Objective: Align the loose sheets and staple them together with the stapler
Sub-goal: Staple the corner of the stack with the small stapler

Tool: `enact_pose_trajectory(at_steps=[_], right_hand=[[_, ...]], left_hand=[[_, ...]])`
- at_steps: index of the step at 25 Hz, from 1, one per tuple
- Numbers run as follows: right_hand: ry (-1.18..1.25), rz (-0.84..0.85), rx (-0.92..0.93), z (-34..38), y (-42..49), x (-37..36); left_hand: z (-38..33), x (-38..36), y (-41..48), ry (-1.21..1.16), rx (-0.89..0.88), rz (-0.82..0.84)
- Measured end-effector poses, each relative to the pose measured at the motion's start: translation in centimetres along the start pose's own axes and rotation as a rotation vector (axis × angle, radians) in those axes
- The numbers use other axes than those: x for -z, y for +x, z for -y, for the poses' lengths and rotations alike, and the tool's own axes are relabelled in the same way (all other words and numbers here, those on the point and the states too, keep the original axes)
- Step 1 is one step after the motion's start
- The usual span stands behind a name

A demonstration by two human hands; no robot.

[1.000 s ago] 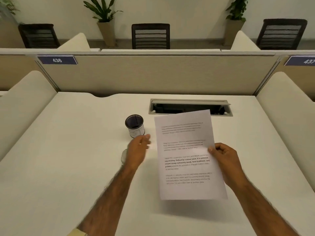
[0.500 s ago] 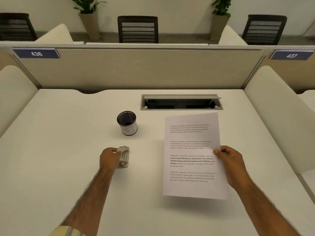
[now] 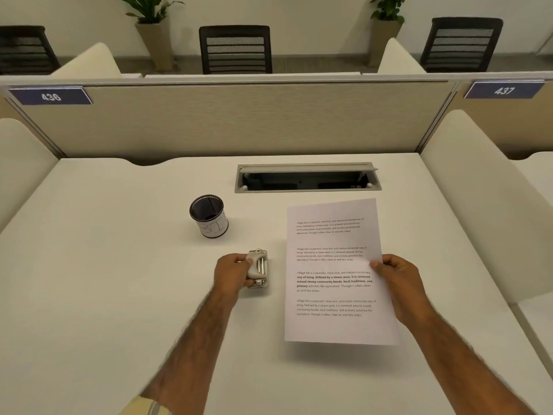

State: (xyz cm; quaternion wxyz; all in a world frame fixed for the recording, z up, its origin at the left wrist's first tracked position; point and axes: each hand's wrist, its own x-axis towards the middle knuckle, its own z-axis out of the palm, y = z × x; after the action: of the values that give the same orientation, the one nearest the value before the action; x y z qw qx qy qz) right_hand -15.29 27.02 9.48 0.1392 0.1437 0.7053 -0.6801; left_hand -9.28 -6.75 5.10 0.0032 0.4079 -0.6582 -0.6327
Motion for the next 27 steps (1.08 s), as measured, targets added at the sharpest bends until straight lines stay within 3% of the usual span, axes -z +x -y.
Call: enact_pose_trajectory(at_steps=[8, 12, 27], right_hand=[[-0.056, 0.002, -0.032, -1.1, 1.4, -0.4], [-0.093, -0.015, -0.065, -2.4, 2.2, -1.4], [-0.155, 0.007, -0.094, -4.0, 3.4, -5.3]], left_hand=[[1.9, -2.6, -0.1, 0.085, 0.028, -0.038], [2.1, -2.2, -0.2, 0.212, -0.083, -0.131], [2.7, -1.9, 0.2, 0.238, -0.104, -0.025]])
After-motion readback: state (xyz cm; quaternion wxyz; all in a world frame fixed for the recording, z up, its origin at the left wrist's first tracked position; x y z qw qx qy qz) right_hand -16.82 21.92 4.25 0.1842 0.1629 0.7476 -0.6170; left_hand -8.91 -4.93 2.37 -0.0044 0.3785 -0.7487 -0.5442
